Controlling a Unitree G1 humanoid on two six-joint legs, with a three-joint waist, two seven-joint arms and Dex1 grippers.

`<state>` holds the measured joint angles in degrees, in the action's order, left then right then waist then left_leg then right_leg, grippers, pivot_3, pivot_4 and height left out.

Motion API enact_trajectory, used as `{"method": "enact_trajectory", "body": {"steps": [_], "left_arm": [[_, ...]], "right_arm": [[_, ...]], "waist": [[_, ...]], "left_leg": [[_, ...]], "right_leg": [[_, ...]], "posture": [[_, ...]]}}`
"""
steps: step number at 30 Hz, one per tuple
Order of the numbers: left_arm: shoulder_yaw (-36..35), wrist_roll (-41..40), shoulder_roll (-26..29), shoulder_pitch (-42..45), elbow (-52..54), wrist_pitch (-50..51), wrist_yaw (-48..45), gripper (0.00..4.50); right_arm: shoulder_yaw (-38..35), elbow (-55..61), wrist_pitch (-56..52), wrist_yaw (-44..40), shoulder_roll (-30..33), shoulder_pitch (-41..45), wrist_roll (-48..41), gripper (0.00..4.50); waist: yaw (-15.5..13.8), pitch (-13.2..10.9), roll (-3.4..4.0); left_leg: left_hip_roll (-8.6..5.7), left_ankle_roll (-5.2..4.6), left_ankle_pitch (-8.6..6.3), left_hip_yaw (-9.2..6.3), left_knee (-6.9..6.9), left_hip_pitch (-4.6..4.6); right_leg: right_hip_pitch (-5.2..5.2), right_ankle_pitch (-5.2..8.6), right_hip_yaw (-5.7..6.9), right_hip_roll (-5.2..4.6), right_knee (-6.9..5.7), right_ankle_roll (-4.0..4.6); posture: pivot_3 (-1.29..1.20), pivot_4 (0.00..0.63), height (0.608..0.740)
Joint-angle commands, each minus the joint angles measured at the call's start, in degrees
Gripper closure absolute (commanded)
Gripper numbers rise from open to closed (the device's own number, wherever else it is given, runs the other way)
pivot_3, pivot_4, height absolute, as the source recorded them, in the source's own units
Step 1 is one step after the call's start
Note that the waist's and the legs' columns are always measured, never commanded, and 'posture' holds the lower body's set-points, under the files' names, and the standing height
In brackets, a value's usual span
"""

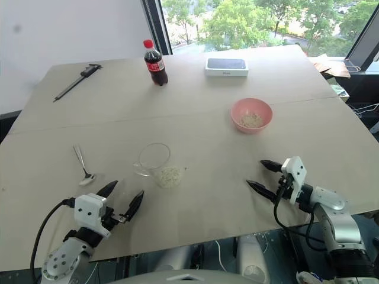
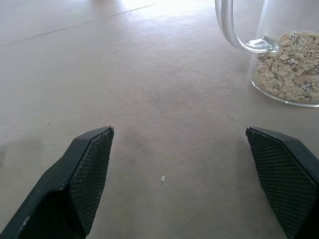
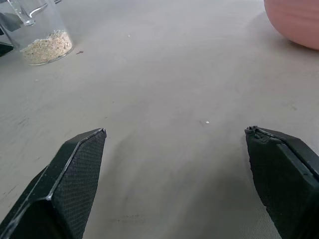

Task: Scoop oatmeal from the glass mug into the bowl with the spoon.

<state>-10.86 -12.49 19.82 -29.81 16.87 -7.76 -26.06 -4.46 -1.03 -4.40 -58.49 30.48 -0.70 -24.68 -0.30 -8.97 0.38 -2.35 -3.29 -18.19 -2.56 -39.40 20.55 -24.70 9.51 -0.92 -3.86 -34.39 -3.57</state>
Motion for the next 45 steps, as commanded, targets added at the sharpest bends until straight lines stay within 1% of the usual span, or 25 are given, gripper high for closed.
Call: {"method": "enact_trajectory", "body": {"steps": [1,6,10,16,26,29,31,33,37,41,45], "left_arm": [[-1.09,0.81,0.50,-0.88,-1.64,0.46,0.20,0.06],[-1.45,0.44,0.60,-0.50,-1.98,0.59,0.26,0.06],[-2.04,-0.67,0.10,-0.61,-0.91,2.78,1.18,0.06],[-2.74,0.40,0.09,0.48,0.56,6.08,4.12,0.06],[-3.17,1.48,0.89,1.05,0.47,5.21,3.71,0.06],[-4.81,0.38,0.95,0.79,0.46,4.66,3.71,0.06],[-7.83,-3.56,-0.98,2.07,0.84,6.40,6.12,0.06],[-11.07,-5.84,-2.11,4.10,1.17,9.39,9.46,0.06],[-15.78,-12.11,-1.21,8.25,4.11,16.68,11.68,0.06],[-18.51,-11.01,2.27,12.48,9.06,26.08,17.52,0.06],[-19.88,-12.82,3.07,15.27,13.05,31.03,19.70,0.06]], "right_arm": [[-0.35,0.30,1.42,-0.70,-0.21,0.53,-0.26,0.00],[-0.18,-0.63,2.28,-0.90,-0.68,0.87,-0.13,0.00],[-0.35,-1.14,2.79,-0.88,-1.21,1.40,-0.37,0.00],[-0.05,-1.75,2.97,-1.43,-1.56,2.61,-0.28,0.00],[0.25,-3.34,3.56,-2.45,-1.80,3.87,0.08,0.00],[0.81,-2.58,3.40,-3.77,-1.32,3.68,-0.07,0.00],[1.17,-1.29,2.64,-4.71,-0.81,3.44,-0.53,0.00],[1.47,0.80,0.83,-5.70,-0.14,3.62,-1.82,0.00],[2.59,6.96,-4.28,-7.89,2.15,3.91,-4.66,0.00],[2.93,13.08,-8.76,-7.44,3.71,4.09,-7.14,0.00],[2.69,15.91,-10.79,-6.23,4.08,4.01,-7.82,0.00]], "waist": [[0.00,0.00,0.00],[-0.02,0.00,0.00],[0.02,0.00,0.00],[0.00,0.00,0.00],[0.00,-0.04,-0.07],[0.02,-0.05,-0.08],[0.07,-0.10,-0.14],[0.04,-0.20,-0.28],[-0.33,-0.27,-0.41],[-0.49,-0.35,-0.58],[-0.47,-0.36,-0.59]], "left_leg": [[0.00,0.00,0.00,0.00,0.00,0.00],[0.00,0.00,0.00,0.00,0.00,-0.01],[0.00,0.00,0.00,0.00,0.00,-0.03],[0.01,0.00,0.00,0.00,0.00,-0.05],[0.00,0.01,0.01,0.03,0.00,-0.06],[0.00,0.01,0.01,0.02,0.00,-0.06],[0.01,0.01,0.01,0.02,0.00,-0.06],[0.01,0.01,0.01,0.01,0.00,-0.04],[0.00,0.04,0.03,-0.07,-0.01,0.01],[-0.05,0.14,0.07,-0.24,-0.02,0.08],[-0.13,0.24,0.12,-0.25,-0.01,0.11]], "right_leg": [[0.00,0.00,0.00,0.00,0.00,-0.01],[0.00,0.00,0.00,0.00,-0.01,-0.01],[0.00,0.00,0.00,0.01,-0.03,-0.01],[0.01,0.00,-0.01,0.02,-0.07,-0.01],[0.00,-0.06,-0.03,0.03,-0.08,0.09],[0.00,-0.06,-0.03,0.03,-0.09,0.09],[0.00,-0.06,-0.03,0.03,-0.09,0.10],[-0.02,-0.06,-0.03,0.03,-0.09,0.09],[-0.04,-0.18,0.03,0.00,-0.08,-0.08],[-0.04,-0.20,0.19,-0.02,-0.09,-0.09],[-0.05,-0.21,0.18,-0.10,-0.07,-0.08]], "posture": [[0.00,0.150,0.740],[0.00,0.150,0.740],[0.00,0.150,0.740],[0.00,0.150,0.740],[0.00,0.150,0.740],[0.00,0.150,0.740],[0.00,0.150,0.740],[0.00,0.150,0.740],[0.00,0.150,0.740],[0.00,0.150,0.740],[0.00,0.150,0.740]]}}
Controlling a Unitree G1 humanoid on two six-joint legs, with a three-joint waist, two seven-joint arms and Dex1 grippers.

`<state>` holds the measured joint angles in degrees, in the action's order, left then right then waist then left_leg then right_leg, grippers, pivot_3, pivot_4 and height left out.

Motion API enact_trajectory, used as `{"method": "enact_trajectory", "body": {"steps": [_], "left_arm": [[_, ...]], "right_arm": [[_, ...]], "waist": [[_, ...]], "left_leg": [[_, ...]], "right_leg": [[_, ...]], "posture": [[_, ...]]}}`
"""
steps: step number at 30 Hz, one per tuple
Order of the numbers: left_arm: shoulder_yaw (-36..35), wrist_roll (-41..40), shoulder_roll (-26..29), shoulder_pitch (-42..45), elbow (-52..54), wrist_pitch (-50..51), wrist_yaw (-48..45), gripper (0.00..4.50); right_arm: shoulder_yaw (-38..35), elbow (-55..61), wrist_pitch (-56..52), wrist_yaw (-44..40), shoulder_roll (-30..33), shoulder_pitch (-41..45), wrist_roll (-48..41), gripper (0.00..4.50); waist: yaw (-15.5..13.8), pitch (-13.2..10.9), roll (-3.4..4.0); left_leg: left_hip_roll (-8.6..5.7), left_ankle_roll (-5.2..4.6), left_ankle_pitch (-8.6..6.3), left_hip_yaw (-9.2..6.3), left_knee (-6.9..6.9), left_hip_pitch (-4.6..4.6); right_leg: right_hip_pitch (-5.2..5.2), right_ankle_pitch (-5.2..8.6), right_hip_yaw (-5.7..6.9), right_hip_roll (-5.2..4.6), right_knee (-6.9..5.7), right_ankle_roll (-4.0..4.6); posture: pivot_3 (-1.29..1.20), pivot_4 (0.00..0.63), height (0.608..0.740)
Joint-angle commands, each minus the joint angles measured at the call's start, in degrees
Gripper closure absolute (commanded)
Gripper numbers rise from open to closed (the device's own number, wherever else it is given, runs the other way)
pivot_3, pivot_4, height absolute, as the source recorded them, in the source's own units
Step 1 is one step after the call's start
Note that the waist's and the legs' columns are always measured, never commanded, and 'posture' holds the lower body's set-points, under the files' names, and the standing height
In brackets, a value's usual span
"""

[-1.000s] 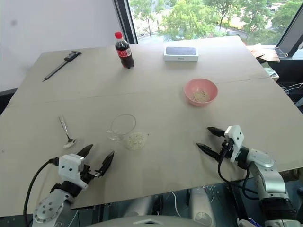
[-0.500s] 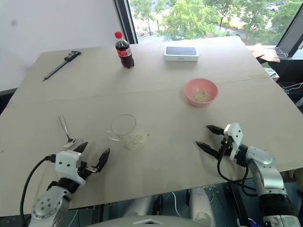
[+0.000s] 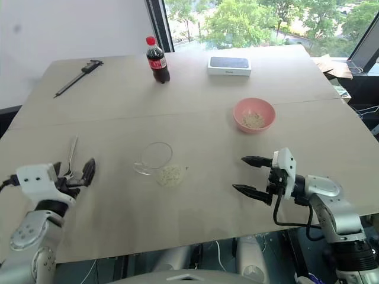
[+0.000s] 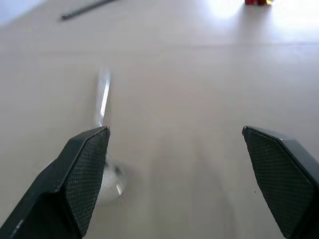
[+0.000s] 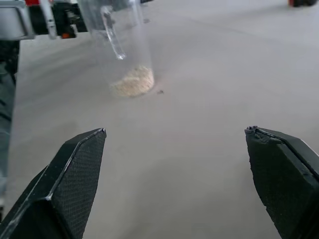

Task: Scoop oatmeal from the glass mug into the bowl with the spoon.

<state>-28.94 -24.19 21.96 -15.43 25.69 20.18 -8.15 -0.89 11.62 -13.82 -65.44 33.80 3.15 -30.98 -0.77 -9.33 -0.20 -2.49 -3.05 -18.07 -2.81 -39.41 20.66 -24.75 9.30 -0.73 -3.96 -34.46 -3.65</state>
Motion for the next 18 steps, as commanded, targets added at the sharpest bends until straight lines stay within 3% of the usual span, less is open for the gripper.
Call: {"method": "enact_trajectory", "body": {"steps": [1,8,12,18], "left_arm": [[-2.20,-1.21,1.33,1.61,5.09,4.70,2.55,0.06],[-5.97,-1.42,8.36,6.86,-0.39,18.29,4.04,0.06],[-6.98,-1.82,12.45,9.85,-8.92,20.16,0.06,0.06],[-4.16,-0.17,17.26,12.65,-19.49,21.05,-5.14,0.06]], "right_arm": [[-0.88,3.92,-1.85,0.82,0.95,0.20,-1.69,0.00],[-1.00,10.38,-7.17,1.47,2.06,2.51,-5.99,0.00],[-0.90,14.76,-11.76,3.28,1.17,3.06,-11.47,0.00],[0.35,14.86,-11.86,3.82,1.57,3.62,-10.23,0.00]], "waist": [[0.01,-0.01,-0.02],[0.16,-0.05,-0.08],[0.08,-0.10,-0.15],[0.08,-0.17,-0.29]], "left_leg": [[-0.05,0.12,0.07,0.00,0.00,0.01],[-0.08,0.15,0.09,-0.09,0.02,0.01],[-0.11,0.26,0.16,-0.13,0.02,0.03],[-0.15,0.32,0.19,-0.21,0.02,0.05]], "right_leg": [[0.00,0.00,0.00,-0.04,0.00,0.00],[-0.03,0.01,0.05,0.00,-0.07,0.00],[-0.05,0.01,0.08,0.00,-0.11,0.01],[-0.05,0.03,0.16,-0.05,-0.13,0.04]], "posture": [[0.00,0.150,0.740],[0.00,0.150,0.740],[0.00,0.150,0.740],[0.00,0.150,0.740]]}}
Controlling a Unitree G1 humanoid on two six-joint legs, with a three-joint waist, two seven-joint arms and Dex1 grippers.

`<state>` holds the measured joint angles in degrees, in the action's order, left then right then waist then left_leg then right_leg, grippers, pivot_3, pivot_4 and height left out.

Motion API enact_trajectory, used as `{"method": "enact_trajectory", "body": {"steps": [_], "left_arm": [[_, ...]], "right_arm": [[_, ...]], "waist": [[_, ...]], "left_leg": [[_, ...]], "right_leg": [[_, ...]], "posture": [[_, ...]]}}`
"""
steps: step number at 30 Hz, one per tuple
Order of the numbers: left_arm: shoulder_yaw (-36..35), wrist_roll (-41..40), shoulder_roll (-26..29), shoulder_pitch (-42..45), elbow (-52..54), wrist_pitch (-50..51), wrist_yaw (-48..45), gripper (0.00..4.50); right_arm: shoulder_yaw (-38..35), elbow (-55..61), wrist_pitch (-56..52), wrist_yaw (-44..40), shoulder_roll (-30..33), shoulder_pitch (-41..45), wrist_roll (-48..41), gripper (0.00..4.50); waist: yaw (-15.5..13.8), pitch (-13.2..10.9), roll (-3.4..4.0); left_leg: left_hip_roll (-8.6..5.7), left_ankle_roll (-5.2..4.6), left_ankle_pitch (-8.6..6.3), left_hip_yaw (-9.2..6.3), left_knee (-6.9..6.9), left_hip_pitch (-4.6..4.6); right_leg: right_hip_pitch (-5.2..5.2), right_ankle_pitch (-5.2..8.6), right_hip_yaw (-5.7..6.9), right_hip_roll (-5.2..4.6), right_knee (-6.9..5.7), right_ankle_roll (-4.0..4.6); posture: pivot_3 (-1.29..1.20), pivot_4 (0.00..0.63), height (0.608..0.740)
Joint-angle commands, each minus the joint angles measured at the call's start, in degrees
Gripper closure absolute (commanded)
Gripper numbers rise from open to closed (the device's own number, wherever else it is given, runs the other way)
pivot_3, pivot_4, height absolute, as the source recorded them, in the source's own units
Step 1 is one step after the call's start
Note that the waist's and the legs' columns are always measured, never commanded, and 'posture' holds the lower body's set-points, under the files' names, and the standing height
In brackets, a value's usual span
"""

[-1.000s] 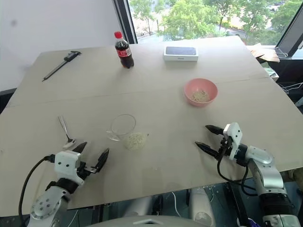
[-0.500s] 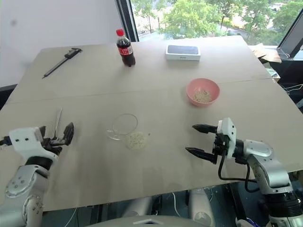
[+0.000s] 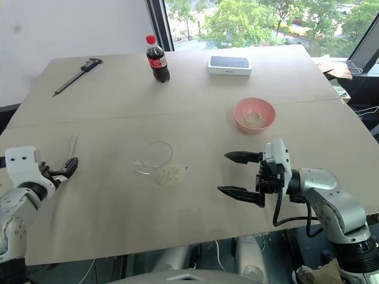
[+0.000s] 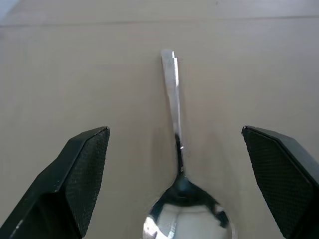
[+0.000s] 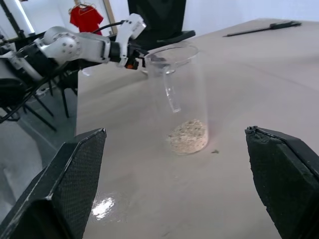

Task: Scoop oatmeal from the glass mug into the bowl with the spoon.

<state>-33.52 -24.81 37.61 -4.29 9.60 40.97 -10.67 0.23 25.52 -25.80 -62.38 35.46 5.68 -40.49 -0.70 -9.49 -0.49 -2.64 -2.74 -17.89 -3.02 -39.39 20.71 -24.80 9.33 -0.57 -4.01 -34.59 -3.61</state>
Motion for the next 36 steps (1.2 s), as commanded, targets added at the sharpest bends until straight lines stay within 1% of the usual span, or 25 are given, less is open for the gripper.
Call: {"method": "enact_trajectory", "body": {"steps": [1,4,7,8,9,10,13,14,16,17,19,22,25,28,30,32,34,36], "left_arm": [[0.95,0.56,1.91,1.93,-4.65,0.32,-3.42,0.06],[5.58,2.31,3.75,2.50,-10.02,0.67,-7.79,0.06],[6.69,2.56,4.67,3.17,-13.78,1.43,-10.37,0.06],[6.55,2.56,4.78,3.35,-14.49,1.47,-10.78,0.58],[6.59,2.85,5.10,3.45,-15.31,1.44,-11.15,0.86],[6.53,3.04,5.29,3.59,-16.00,1.59,-11.40,1.28],[6.10,3.09,5.30,3.77,-17.24,2.09,-12.07,2.74],[5.94,3.03,5.19,3.73,-17.33,2.28,-12.22,3.14],[5.14,2.42,4.62,3.80,-17.44,2.97,-12.23,4.11],[4.48,1.92,4.22,3.90,-17.46,3.47,-12.04,4.47],[3.69,1.57,3.85,3.84,-17.29,3.96,-11.85,4.47],[3.16,2.50,3.58,3.17,-16.47,2.00,-11.48,4.47],[1.85,3.99,3.08,3.51,-13.67,-3.03,-9.67,4.47],[-0.04,3.25,1.98,5.25,-10.28,-6.55,-8.63,4.47],[-0.01,3.65,2.32,6.08,-7.28,-9.41,-8.96,4.47],[0.15,4.17,2.94,7.62,-4.58,-11.86,-8.73,4.47],[0.23,3.34,3.39,11.75,-1.27,-13.41,-8.16,4.47],[1.40,2.10,3.90,15.72,2.07,-14.89,-9.74,4.47]], "right_arm": [[-0.95,0.80,-0.03,1.05,-0.27,1.39,-0.95,0.00],[-1.00,0.86,-0.35,1.03,0.00,1.96,-1.19,0.00],[-1.42,0.38,-0.34,0.82,0.45,2.53,-1.23,0.00],[-1.60,0.22,-0.35,0.75,0.57,2.62,-1.32,0.00],[-1.74,0.12,-0.39,0.76,0.63,2.73,-1.44,0.00],[-1.83,0.07,-0.41,0.74,0.70,2.79,-1.54,0.00],[-1.81,0.03,-0.24,0.59,0.91,2.73,-1.48,0.00],[-1.82,0.02,-0.19,0.53,0.98,2.69,-1.46,0.00],[-1.80,-0.10,-0.18,0.44,1.06,2.82,-1.45,0.00],[-1.74,-0.27,-0.15,0.37,1.10,3.00,-1.39,0.00],[-1.71,-0.63,-0.15,0.22,1.18,3.37,-1.36,0.00],[-1.73,-1.11,-0.18,-0.01,1.24,3.94,-1.40,0.00],[-1.67,-2.13,-0.17,0.19,1.07,4.88,-1.01,0.00],[-1.18,-3.55,-0.48,1.65,0.65,6.45,0.16,0.00],[-1.12,-5.04,-0.73,3.36,-0.14,8.28,0.76,0.00],[-1.52,-6.85,-2.06,5.68,-1.19,11.24,0.60,0.00],[-2.76,-9.37,-4.95,9.98,-2.95,16.33,-0.56,0.00],[-3.74,-10.75,-8.42,15.04,-5.49,21.53,-2.16,0.00]], "waist": [[-0.04,0.00,0.00],[-0.12,0.00,0.00],[-0.14,0.13,0.28],[-0.13,0.16,0.34],[-0.12,0.18,0.37],[-0.11,0.19,0.38],[0.02,0.26,0.51],[0.14,0.29,0.57],[0.42,0.34,0.64],[0.51,0.35,0.67],[0.73,0.37,0.70],[1.05,0.38,0.70],[1.27,0.37,0.69],[1.23,0.27,0.52],[1.18,0.13,0.20],[1.02,0.03,-0.10],[0.93,-0.03,-0.19],[0.73,-0.11,-0.33]], "left_leg": [[-0.01,0.01,0.00,0.01,0.00,0.00],[-0.02,0.02,0.01,-0.01,0.01,0.00],[-0.05,0.04,0.02,-0.04,0.02,-0.03],[-0.05,0.03,0.02,-0.03,0.02,-0.05],[-0.05,0.03,0.02,-0.03,0.02,-0.05],[-0.05,0.01,0.01,-0.03,0.02,-0.07],[-0.01,-0.06,-0.03,-0.03,0.03,-0.12],[0.01,-0.06,-0.03,-0.03,0.03,-0.13],[0.05,-0.06,-0.03,0.00,0.05,-0.18],[0.06,-0.06,-0.02,0.01,0.06,-0.20],[0.06,-0.06,-0.02,0.02,0.07,-0.22],[0.05,-0.06,-0.02,0.03,0.07,-0.23],[0.05,-0.06,-0.02,0.03,0.08,-0.23],[0.07,-0.05,-0.02,0.01,0.08,-0.19],[0.07,-0.02,-0.01,-0.04,0.07,-0.09],[0.06,0.23,0.12,-0.08,0.07,0.07],[0.03,0.24,0.13,-0.10,0.07,0.22],[0.00,0.30,0.16,-0.10,0.06,0.44]], "right_leg": [[0.00,0.00,-0.01,-0.02,0.01,0.00],[-0.01,0.00,0.02,-0.02,0.00,0.00],[0.00,0.00,0.02,-0.07,-0.06,0.00],[0.00,0.00,0.02,-0.07,-0.07,0.00],[0.01,0.00,0.01,-0.08,-0.08,0.00],[0.01,0.00,0.01,-0.08,-0.11,0.00],[0.01,0.01,0.00,-0.06,-0.18,0.00],[0.01,0.01,0.00,-0.05,-0.19,0.00],[0.01,0.02,-0.04,-0.02,-0.22,0.01],[0.01,0.02,-0.05,-0.02,-0.24,0.01],[0.01,0.03,-0.06,-0.02,-0.25,0.02],[0.01,0.02,-0.08,-0.03,-0.25,0.02],[0.01,0.02,-0.09,-0.05,-0.25,0.03],[0.00,0.01,-0.08,-0.10,-0.24,0.04],[-0.08,0.00,-0.06,-0.12,-0.23,0.06],[-0.21,-0.05,-0.03,-0.15,-0.22,0.13],[-0.31,-0.07,-0.01,-0.19,-0.19,0.15],[-0.49,-0.13,0.01,-0.26,-0.19,0.21]], "posture": [[0.00,0.150,0.740],[0.00,0.150,0.740],[0.00,0.150,0.740],[0.00,0.150,0.740],[0.00,0.150,0.740],[0.00,0.150,0.740],[0.00,0.150,0.740],[0.00,0.150,0.740],[0.00,0.150,0.740],[0.00,0.150,0.740],[0.00,0.150,0.740],[0.00,0.150,0.740],[0.00,0.150,0.740],[0.00,0.150,0.740],[0.00,0.150,0.740],[0.00,0.150,0.740],[0.00,0.150,0.740],[0.00,0.150,0.740]]}}
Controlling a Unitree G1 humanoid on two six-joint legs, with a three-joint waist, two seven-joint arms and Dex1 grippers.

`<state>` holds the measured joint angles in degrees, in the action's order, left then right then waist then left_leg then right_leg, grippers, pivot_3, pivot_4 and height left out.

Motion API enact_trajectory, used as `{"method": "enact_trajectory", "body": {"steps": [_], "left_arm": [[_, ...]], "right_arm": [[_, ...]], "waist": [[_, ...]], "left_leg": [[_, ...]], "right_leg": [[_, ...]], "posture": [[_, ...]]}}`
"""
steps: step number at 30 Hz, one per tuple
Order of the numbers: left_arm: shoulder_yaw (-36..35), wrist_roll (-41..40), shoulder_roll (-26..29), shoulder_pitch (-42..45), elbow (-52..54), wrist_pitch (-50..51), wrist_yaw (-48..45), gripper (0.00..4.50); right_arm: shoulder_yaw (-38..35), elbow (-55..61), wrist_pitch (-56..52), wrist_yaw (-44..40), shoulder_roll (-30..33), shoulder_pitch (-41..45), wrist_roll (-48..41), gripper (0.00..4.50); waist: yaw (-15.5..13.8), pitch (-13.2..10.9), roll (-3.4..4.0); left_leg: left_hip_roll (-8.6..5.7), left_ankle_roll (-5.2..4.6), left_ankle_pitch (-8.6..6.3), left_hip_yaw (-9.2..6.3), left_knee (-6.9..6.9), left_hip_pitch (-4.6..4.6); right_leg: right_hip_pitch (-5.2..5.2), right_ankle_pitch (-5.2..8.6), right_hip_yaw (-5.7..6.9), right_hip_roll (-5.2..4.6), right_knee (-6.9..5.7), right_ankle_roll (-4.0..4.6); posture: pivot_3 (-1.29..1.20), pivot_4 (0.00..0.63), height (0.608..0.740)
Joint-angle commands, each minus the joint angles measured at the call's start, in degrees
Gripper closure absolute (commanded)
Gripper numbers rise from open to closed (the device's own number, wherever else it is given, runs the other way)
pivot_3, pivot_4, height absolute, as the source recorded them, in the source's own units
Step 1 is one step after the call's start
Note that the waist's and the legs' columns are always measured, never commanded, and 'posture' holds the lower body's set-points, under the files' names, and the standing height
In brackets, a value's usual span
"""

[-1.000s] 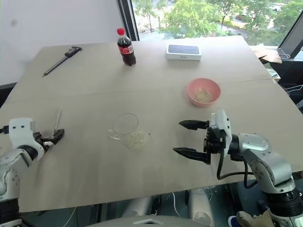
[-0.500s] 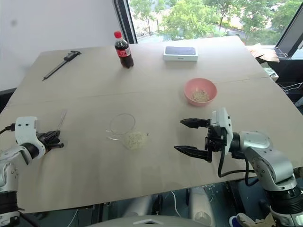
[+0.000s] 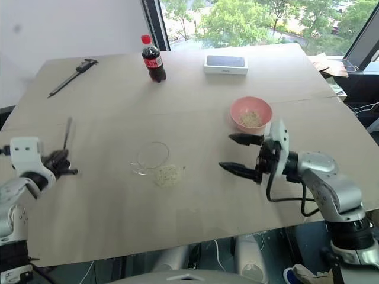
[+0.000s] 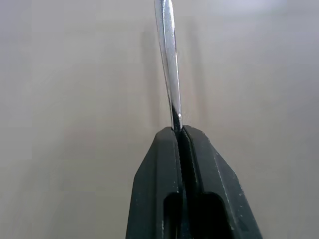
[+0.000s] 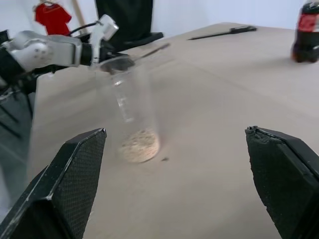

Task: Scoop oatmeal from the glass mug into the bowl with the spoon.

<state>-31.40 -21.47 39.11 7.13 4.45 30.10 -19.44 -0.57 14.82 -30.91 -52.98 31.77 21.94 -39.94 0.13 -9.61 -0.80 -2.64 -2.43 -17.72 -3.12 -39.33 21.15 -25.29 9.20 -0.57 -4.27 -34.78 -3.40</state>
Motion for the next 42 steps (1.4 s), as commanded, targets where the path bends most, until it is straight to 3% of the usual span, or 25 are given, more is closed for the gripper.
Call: {"method": "enact_trajectory", "body": {"steps": [1,5,12,21,35,39,42], "left_arm": [[0.06,-2.01,2.57,5.79,8.85,-4.27,-2.19,4.47],[4.97,-4.35,3.20,12.22,13.75,-3.68,-5.84,4.47],[14.53,-6.55,3.08,18.62,16.93,-3.82,-12.91,4.47],[18.86,-5.85,3.39,19.62,17.58,-6.10,-19.51,4.47],[20.18,-5.91,4.66,18.37,19.28,-5.45,-24.31,4.47],[20.04,-5.53,4.79,18.23,18.93,-5.59,-24.51,4.50],[19.91,-5.30,4.94,17.78,18.73,-5.78,-24.75,4.50]], "right_arm": [[-3.21,-0.36,-4.81,7.62,-3.16,7.57,-3.74,0.00],[-4.08,-2.33,-12.37,16.30,-8.67,17.56,-7.65,0.00],[-6.75,-11.67,-18.64,24.11,-18.41,31.38,-13.88,0.00],[-5.51,-22.09,-18.43,22.32,-23.25,36.98,-11.69,0.00],[-5.73,-26.82,-16.58,17.70,-28.75,40.57,-10.77,0.00],[-5.79,-26.69,-17.10,16.84,-28.42,40.39,-10.66,1.09],[-5.94,-26.71,-16.79,16.90,-28.23,40.29,-10.15,2.58]], "waist": [[-0.09,0.03,-0.07],[0.23,0.02,-0.01],[0.87,-0.01,0.04],[1.03,-0.02,0.07],[2.23,-0.03,0.08],[2.25,-0.03,0.08],[2.26,-0.03,0.08]], "left_leg": [[-0.01,0.04,0.03,-0.01,0.00,0.15],[0.01,0.13,0.11,-0.07,0.04,0.71],[-0.03,0.12,0.13,0.07,0.09,0.82],[-0.05,0.11,0.15,0.13,0.06,0.76],[-0.06,0.12,0.16,0.08,0.06,0.75],[-0.06,0.13,0.16,0.07,0.06,0.74],[-0.06,0.13,0.16,0.08,0.05,0.74]], "right_leg": [[-0.13,-0.03,0.02,0.00,0.00,0.03],[-0.80,-0.05,0.06,0.07,-0.04,0.09],[-0.93,-0.05,0.00,0.24,0.02,0.08],[-0.92,-0.05,-0.03,0.30,-0.10,0.08],[-0.92,-0.05,-0.01,0.33,-0.13,0.08],[-0.92,-0.05,-0.01,0.33,-0.15,0.08],[-0.92,-0.05,-0.02,0.32,-0.15,0.08]], "posture": [[0.00,0.150,0.740],[0.00,0.150,0.740],[0.00,0.150,0.740],[0.00,0.150,0.740],[0.00,0.150,0.740],[0.00,0.150,0.740],[0.00,0.150,0.740]]}}
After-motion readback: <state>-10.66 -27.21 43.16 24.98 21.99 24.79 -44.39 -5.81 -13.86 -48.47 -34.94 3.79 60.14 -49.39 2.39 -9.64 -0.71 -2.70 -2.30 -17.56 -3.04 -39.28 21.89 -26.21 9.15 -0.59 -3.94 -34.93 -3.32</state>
